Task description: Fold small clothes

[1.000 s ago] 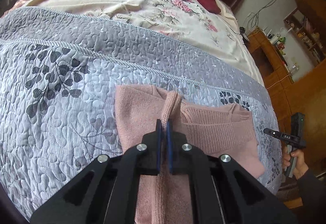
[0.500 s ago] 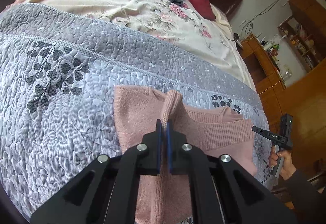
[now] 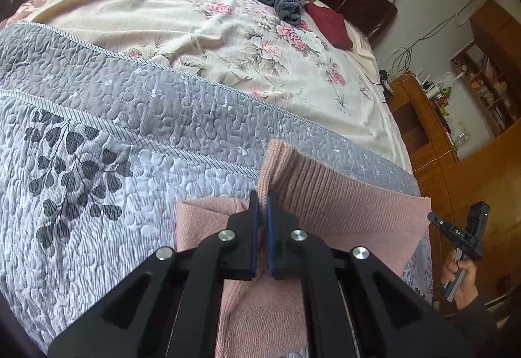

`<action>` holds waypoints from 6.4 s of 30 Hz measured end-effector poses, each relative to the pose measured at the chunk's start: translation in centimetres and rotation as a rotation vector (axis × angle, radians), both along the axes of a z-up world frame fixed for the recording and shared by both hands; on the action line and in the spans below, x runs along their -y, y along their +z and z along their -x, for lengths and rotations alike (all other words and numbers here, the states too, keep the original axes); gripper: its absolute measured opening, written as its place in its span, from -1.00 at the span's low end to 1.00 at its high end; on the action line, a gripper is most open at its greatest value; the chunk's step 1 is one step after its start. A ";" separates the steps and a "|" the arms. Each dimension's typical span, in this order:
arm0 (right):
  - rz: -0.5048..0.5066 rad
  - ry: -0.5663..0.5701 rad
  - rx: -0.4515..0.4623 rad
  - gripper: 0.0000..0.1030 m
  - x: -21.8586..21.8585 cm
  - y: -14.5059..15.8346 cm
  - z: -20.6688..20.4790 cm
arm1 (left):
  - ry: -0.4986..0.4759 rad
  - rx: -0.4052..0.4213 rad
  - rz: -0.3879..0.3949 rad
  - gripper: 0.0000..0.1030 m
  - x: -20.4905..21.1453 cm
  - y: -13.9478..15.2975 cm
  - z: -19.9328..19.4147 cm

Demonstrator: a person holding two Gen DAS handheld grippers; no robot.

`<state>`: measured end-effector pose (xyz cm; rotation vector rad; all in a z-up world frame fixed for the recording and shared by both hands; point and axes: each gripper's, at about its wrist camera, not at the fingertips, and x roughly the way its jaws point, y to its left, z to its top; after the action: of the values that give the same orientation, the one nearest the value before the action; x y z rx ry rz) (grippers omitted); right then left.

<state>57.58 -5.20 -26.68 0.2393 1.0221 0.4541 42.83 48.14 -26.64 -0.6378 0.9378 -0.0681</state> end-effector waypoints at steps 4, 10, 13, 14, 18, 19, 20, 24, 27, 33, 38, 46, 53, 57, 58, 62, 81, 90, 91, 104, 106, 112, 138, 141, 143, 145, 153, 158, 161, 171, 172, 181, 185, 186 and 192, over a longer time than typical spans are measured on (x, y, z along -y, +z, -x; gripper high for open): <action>0.026 -0.028 -0.035 -0.91 -0.6 -2.1 -1.9 | 0.002 -0.047 -0.001 -0.95 -0.3 -2.3 -3.4; 0.057 -0.057 -0.082 -0.91 -0.9 -5.5 -4.5 | 0.013 -0.129 0.014 -0.95 -0.8 -6.6 -6.7; 0.079 -0.064 -0.111 -0.91 -1.1 -7.5 -5.5 | 0.026 -0.179 0.027 -0.95 -1.0 -9.1 -7.7; 0.084 -0.069 -0.121 -0.91 -1.1 -8.1 -5.7 | 0.029 -0.191 0.032 -0.95 -1.1 -9.8 -8.0; 0.103 -0.085 -0.174 -0.91 -1.0 -11.1 -6.4 | 0.036 -0.252 0.024 -0.95 -1.1 -12.6 -8.6; 0.108 -0.084 -0.184 -0.91 -0.9 -11.8 -6.6 | 0.036 -0.267 0.021 -0.94 -1.1 -13.2 -8.7; 0.111 -0.081 -0.201 -0.91 -0.9 -12.5 -6.8 | 0.036 -0.283 0.022 -0.92 -1.2 -13.8 -8.7; 0.097 -0.081 -0.212 -0.56 -0.6 -13.3 -6.6 | 0.050 -0.282 -0.030 -0.66 -1.3 -12.9 -8.0; 0.000 -0.082 -0.141 -0.44 0.0 -10.7 -4.6 | -0.005 -0.154 0.037 -0.66 -0.3 -9.4 -6.0; -0.143 0.008 -0.265 -0.59 -0.3 -13.1 -1.0 | -0.122 -0.246 0.062 -0.78 2.9 -12.5 -4.0; -0.162 -0.052 -0.304 -0.90 1.6 -13.5 -1.1 | -0.058 -0.235 0.075 -0.96 1.6 -11.7 -2.7; -0.242 0.113 -0.349 -0.82 1.3 -12.7 7.2 | -0.195 -0.163 0.204 -0.94 5.3 -11.0 6.6; -0.249 0.042 -0.356 -0.88 2.6 -12.9 8.9 | -0.121 -0.192 0.141 -1.00 4.9 -11.4 9.0; -0.295 0.194 -0.320 -0.88 -2.6 -10.4 12.9 | -0.224 -0.079 0.202 -1.00 9.4 -8.1 11.3; -0.310 0.217 -0.330 -0.88 -4.1 -10.7 13.6 | -0.248 -0.074 0.209 -1.00 11.2 -8.2 11.3; -0.337 0.274 -0.411 -0.87 -10.3 -14.0 15.3 | -0.277 -0.109 0.216 -1.00 15.6 -11.2 10.6; -0.001 0.004 -0.230 -0.69 4.7 -10.0 13.8 | -0.063 -0.192 0.259 -0.56 -1.2 -10.8 13.0; 0.455 0.461 0.121 0.48 -14.2 -6.0 24.2 | -0.083 -0.254 0.390 0.22 -5.3 -11.0 5.0; 0.490 0.515 0.171 0.48 -16.7 -6.4 25.6 | -0.089 -0.272 0.410 0.27 -4.7 -11.7 3.8; 0.696 0.711 0.458 0.46 -35.0 -12.4 29.6 | -0.211 -0.331 0.458 0.25 -1.8 -17.2 -3.3; 0.727 0.714 0.456 0.45 -36.1 -13.5 29.4 | -0.223 -0.328 0.475 0.25 -1.7 -17.5 -4.3; 0.783 0.700 0.529 0.44 -38.4 -15.1 29.6 | -0.246 -0.342 0.486 0.19 -0.9 -18.1 -6.8; 0.630 0.575 0.432 -0.76 -40.6 -12.2 25.4 | -0.268 -0.463 0.411 -0.59 -0.9 -17.8 -9.5; 0.594 0.563 0.427 -0.79 -39.9 -11.3 25.3 | -0.277 -0.457 0.390 -0.62 -0.5 -16.6 -9.6; 0.573 0.546 0.427 -0.79 -39.5 -10.4 25.1 | -0.282 -0.453 0.374 -0.63 -0.2 -15.7 -9.8; 0.550 0.527 0.425 -0.80 -39.0 -9.4 24.9 | -0.283 -0.451 0.355 -0.64 0.2 -14.5 -10.0; 0.433 0.422 0.415 -0.80 -35.7 -4.9 24.2 | -0.298 -0.426 0.272 -0.65 2.8 -8.7 -10.8; 0.347 0.353 0.404 -0.80 -32.9 -2.2 23.3 | -0.312 -0.419 0.191 -0.65 5.3 -4.5 -11.3; 0.317 0.319 0.412 -0.80 -31.1 -0.8 23.1 | -0.325 -0.413 0.146 -0.65 7.2 -2.0 -11.8; 0.216 0.210 0.405 -0.81 -24.4 2.6 22.1 | -0.361 -0.394 0.040 -0.65 14.2 3.3 -12.7; 0.207 0.201 0.404 -0.81 -23.8 2.8 22.0 | -0.365 -0.392 0.033 -0.65 14.8 3.7 -12.8; 0.147 0.128 0.386 -0.81 -18.9 3.6 21.0 | -0.391 -0.396 -0.044 -0.65 20.5 5.7 -13.9; 0.127 0.094 0.378 -0.81 -16.9 3.8 20.6 | -0.403 -0.399 -0.067 -0.65 22.9 5.9 -14.4; 0.122 0.086 0.373 -0.81 -16.4 3.8 20.5 | -0.406 -0.401 -0.075 -0.65 23.4 5.9 -14.5; 0.104 0.046 0.361 -0.81 -13.6 3.5 19.9 | -0.425 -0.411 -0.120 -0.65 26.6 5.9 -15.3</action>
<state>37.71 8.41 -23.19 0.0375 0.6956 0.4645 58.10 21.49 -20.76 -0.3359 1.4545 -0.2645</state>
